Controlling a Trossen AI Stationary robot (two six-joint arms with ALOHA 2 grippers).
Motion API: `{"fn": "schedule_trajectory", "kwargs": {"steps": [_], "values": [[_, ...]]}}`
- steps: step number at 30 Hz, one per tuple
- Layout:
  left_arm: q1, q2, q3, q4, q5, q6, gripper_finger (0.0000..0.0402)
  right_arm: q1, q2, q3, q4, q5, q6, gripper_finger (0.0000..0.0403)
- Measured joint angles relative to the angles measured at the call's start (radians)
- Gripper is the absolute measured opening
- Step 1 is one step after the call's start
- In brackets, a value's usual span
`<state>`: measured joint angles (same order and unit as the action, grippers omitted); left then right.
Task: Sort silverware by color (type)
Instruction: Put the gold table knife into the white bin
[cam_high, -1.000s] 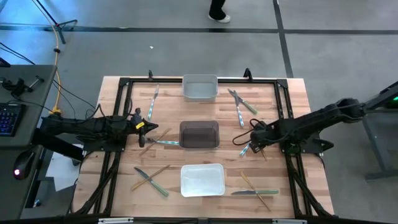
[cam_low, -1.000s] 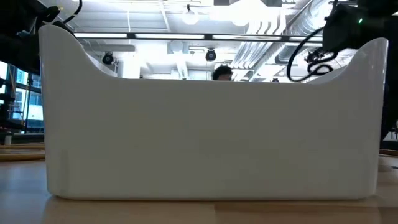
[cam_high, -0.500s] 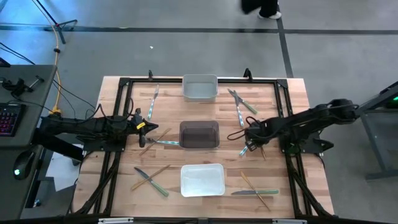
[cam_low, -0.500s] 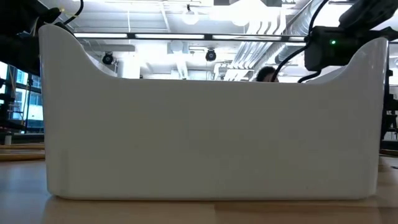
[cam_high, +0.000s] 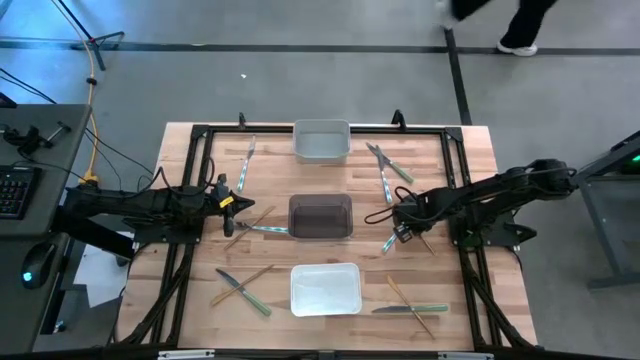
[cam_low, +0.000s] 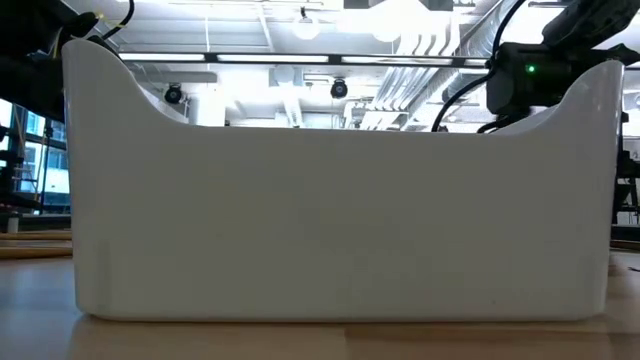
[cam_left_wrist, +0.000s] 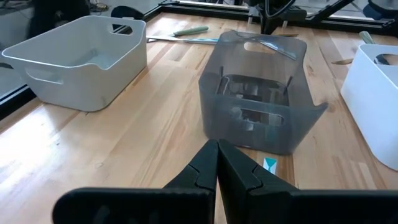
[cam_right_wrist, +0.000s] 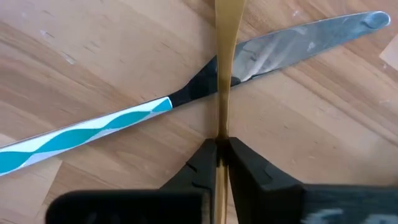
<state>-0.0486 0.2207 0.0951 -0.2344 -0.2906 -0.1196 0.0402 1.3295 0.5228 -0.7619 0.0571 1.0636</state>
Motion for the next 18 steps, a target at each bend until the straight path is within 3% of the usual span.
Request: {"fn": "schedule_trajectory", "kwargs": {"steps": [11,18], "values": [[0.0,0.0,0.0,0.0,0.0,-0.001,0.0,0.006,0.006,0.101,-0.121,0.022,-0.024,0.0004],[0.0,0.011,0.0,0.002,-0.001,-0.007,0.0,0.111,0.005,0.258,-0.162,0.047,0.038,0.0004]]}}
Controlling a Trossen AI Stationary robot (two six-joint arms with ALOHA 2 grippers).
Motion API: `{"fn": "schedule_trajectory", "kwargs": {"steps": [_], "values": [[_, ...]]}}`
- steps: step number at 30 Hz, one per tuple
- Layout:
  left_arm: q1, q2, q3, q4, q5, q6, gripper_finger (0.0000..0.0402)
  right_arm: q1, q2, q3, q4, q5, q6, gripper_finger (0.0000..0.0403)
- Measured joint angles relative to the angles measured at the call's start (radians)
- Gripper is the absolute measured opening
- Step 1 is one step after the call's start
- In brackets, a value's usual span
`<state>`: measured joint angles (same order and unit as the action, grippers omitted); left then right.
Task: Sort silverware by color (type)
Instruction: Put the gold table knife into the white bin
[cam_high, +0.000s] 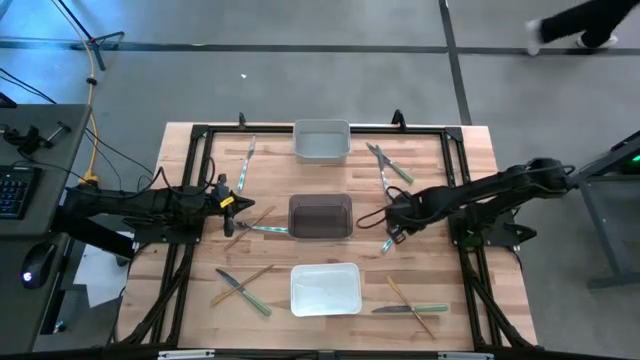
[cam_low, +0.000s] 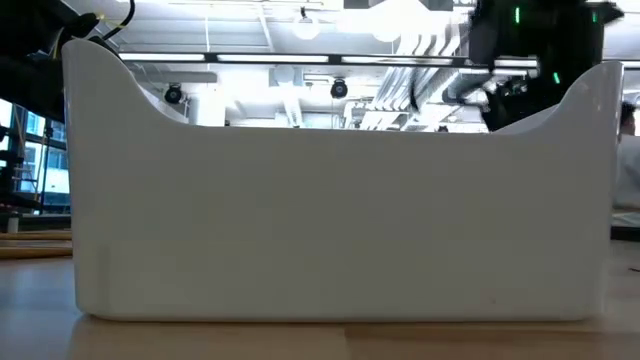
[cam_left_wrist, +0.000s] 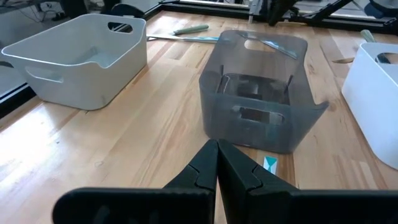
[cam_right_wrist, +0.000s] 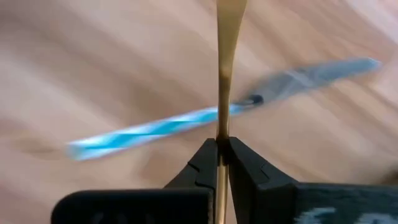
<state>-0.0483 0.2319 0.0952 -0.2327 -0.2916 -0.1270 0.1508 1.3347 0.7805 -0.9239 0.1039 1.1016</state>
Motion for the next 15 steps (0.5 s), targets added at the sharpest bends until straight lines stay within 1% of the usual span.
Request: {"fn": "schedule_trajectory", "kwargs": {"steps": [2,4,7,10,15], "values": [[0.0,0.002,0.0,-0.003,0.0,-0.011,0.0,0.052,0.004,0.062,0.003,0.005,0.031,0.0004],[0.0,0.005,0.0,-0.001,0.0,-0.026,0.0,0.105,0.021,0.136,0.0,0.037,0.074,0.0004],[0.0,0.009,0.0,-0.002,0.0,-0.029,0.0,0.183,0.087,0.269,0.002,0.084,0.125,0.0004],[0.0,0.011,0.0,-0.002,0.0,-0.029,0.0,0.244,0.21,0.424,0.001,0.087,0.125,0.0004],[0.0,0.012,0.0,-0.002,0.0,-0.029,0.0,0.295,0.472,0.731,-0.018,0.038,0.023,0.0004]]}}
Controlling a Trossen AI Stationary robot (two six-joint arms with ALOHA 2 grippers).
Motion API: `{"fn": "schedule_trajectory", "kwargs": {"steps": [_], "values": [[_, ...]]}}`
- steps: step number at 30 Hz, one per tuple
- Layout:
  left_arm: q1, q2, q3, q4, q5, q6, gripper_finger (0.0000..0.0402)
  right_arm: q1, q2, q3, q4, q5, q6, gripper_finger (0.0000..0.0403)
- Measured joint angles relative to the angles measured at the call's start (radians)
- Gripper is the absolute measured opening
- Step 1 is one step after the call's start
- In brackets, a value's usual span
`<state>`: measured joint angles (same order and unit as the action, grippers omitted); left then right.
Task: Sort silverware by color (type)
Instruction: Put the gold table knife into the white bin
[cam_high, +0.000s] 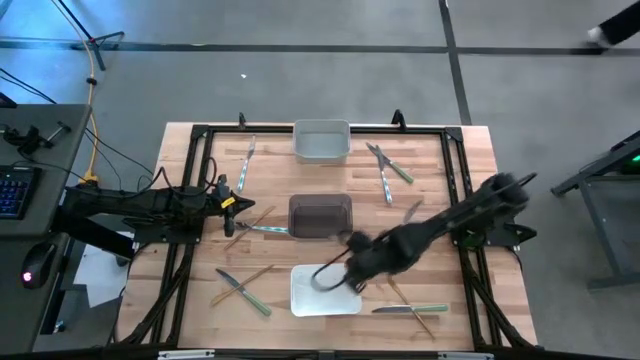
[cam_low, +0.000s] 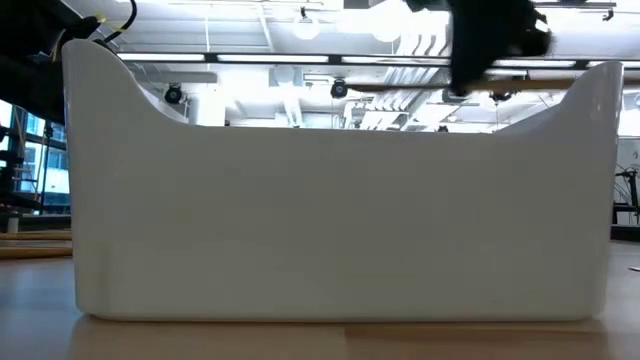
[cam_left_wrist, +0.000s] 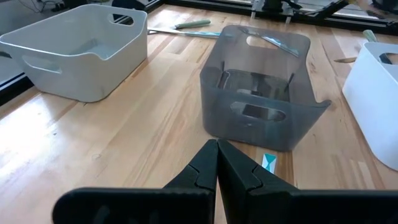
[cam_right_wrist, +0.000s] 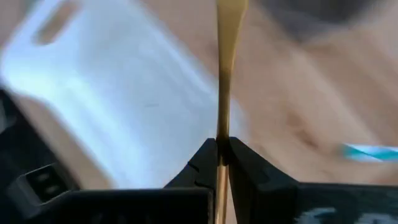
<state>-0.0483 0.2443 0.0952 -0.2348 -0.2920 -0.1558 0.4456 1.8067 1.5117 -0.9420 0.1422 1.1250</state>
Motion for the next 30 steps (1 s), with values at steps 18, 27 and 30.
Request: {"fn": "schedule_trajectory", "kwargs": {"steps": [18,27,30], "values": [[0.0,0.005,0.0,0.0,0.001,0.002,0.0,-0.001,0.555,0.728,-0.376,-0.167,-0.147,0.0004],[0.0,0.012,0.0,-0.002,0.001,0.03,0.0,-0.01,0.589,0.728,-0.379,-0.143,-0.163,0.0006],[0.0,0.019,0.0,-0.002,0.002,0.04,0.0,-0.009,0.589,0.728,-0.38,-0.115,-0.172,0.0015]]}}
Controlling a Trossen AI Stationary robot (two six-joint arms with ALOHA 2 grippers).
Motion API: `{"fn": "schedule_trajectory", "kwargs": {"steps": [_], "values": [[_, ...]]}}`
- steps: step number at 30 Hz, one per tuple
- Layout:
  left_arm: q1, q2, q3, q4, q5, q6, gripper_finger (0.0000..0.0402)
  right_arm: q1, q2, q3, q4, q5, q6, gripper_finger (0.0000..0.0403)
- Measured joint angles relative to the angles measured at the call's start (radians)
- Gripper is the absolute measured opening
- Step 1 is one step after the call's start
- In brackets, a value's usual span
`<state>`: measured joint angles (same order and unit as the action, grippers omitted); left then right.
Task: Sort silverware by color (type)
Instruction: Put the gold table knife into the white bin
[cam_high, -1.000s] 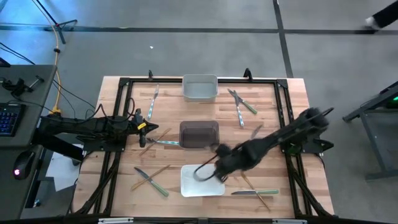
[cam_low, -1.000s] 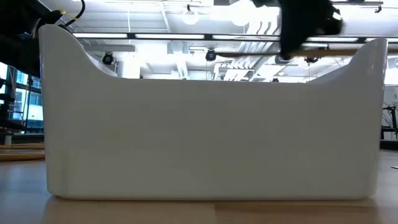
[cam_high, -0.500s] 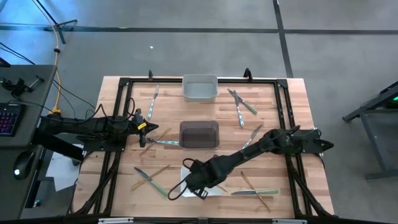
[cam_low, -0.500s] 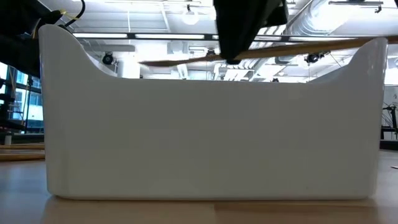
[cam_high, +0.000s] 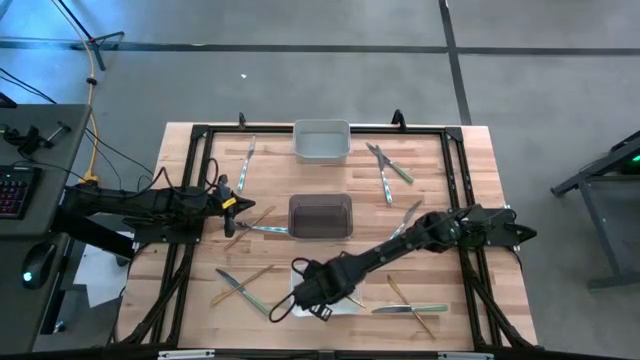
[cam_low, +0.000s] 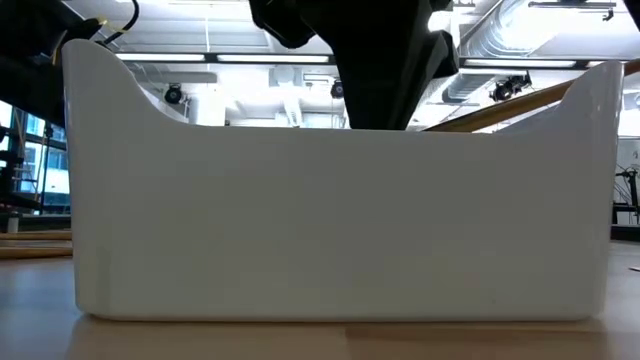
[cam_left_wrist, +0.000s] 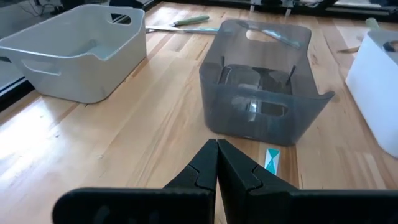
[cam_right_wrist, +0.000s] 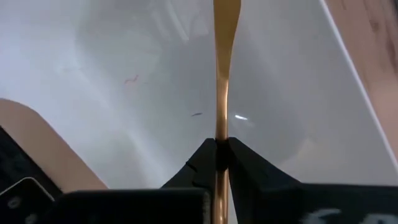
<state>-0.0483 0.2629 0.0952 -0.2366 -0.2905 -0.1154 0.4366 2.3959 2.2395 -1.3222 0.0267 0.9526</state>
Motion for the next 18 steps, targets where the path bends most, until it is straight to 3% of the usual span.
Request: {"fn": "schedule_trajectory", "kwargs": {"steps": [9,18], "values": [[0.0,0.047,0.0,0.004,0.0,0.057,0.0,0.014,-0.015,0.0,-0.004,-0.004,-0.204,0.0067],[0.0,0.093,0.0,0.038,0.0,0.048,0.0,0.103,-0.05,-0.011,0.037,0.23,-0.539,0.0005]]}}
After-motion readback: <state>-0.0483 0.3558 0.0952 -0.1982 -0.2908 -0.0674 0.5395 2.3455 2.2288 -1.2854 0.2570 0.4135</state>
